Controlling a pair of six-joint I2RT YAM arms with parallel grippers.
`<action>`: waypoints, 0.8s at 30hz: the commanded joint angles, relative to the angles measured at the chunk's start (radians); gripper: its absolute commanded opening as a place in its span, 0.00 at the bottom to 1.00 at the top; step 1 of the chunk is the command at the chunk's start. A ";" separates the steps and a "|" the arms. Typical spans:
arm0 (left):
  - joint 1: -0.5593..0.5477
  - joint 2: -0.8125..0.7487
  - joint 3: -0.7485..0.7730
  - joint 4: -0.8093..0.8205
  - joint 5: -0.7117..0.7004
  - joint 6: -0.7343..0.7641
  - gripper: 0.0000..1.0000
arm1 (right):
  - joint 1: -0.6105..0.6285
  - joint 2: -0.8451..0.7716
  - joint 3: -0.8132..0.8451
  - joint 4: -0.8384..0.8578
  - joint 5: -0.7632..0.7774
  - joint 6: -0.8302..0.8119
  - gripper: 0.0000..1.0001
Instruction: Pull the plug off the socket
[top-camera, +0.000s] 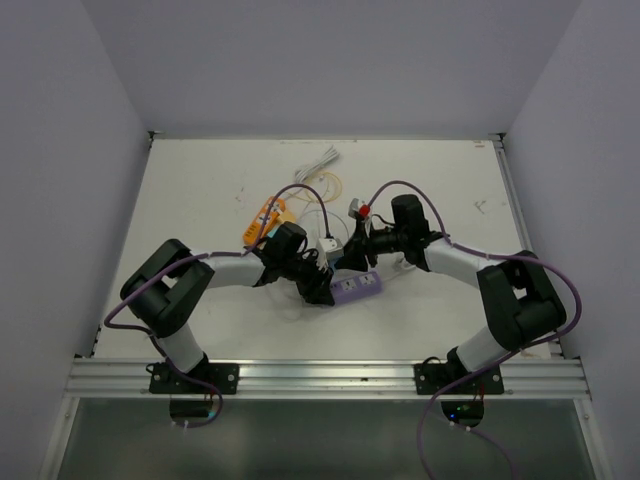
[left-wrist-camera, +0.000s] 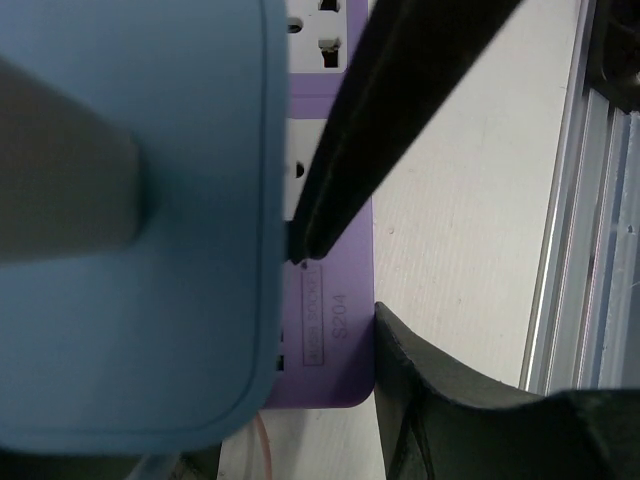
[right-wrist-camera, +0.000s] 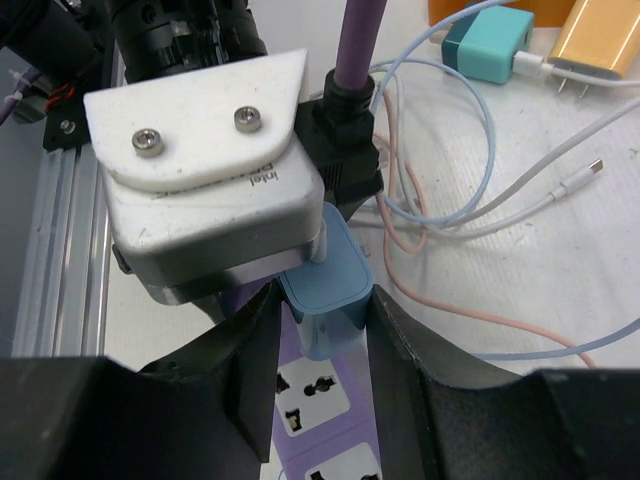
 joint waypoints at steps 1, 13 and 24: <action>-0.018 0.026 -0.007 -0.055 0.027 0.021 0.00 | 0.004 -0.025 0.071 0.007 -0.034 -0.034 0.00; -0.016 -0.019 -0.027 -0.031 -0.070 -0.008 0.00 | -0.092 -0.068 0.029 -0.070 0.272 0.073 0.00; -0.016 -0.066 -0.036 -0.025 -0.256 -0.045 0.00 | -0.161 0.018 0.147 -0.246 0.559 0.289 0.08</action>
